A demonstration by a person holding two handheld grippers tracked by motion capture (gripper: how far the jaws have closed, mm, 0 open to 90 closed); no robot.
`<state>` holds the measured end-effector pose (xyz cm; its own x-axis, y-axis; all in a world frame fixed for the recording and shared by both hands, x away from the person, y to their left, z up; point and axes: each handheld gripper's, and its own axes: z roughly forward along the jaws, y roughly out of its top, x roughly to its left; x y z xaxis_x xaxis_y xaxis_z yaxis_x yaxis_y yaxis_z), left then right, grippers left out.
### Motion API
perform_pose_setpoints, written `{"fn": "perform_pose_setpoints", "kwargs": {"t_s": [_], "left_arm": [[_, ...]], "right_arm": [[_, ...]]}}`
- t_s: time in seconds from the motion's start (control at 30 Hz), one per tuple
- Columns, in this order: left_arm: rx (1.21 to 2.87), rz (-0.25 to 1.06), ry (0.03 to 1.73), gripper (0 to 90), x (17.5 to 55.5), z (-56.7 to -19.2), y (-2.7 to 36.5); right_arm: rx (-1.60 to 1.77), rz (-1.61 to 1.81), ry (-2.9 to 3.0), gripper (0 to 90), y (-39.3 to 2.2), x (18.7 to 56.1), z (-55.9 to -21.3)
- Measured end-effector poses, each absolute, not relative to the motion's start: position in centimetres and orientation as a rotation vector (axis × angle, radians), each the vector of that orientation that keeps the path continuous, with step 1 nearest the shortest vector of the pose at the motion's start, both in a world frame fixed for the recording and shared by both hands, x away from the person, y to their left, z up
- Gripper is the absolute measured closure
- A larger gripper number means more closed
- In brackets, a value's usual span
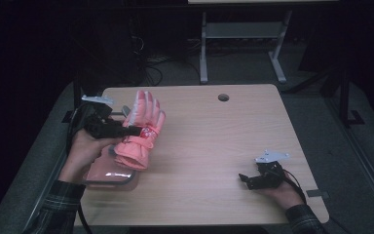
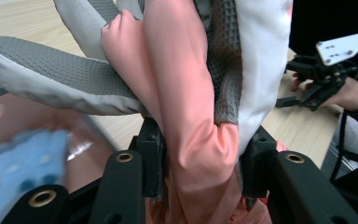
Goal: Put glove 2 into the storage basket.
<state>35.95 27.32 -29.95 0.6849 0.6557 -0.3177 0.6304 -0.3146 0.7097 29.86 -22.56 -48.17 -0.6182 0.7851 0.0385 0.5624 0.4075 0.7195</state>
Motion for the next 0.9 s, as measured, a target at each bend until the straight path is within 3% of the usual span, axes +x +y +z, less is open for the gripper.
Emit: {"fn": "perform_pose_setpoints", "kwargs": {"t_s": [0.43, 0.9], "left_arm": [[1.985, 0.085, 1.133, 58.9, 36.3, -31.2, 33.5], [2.044, 0.008, 1.205, 58.1, 37.8, -36.4, 33.9]], "right_arm": [[1.179, 1.033, 2.359, 11.5, -22.5, 29.9, -48.2], [1.181, 1.033, 2.359, 11.5, -22.5, 29.9, -48.2]]}}
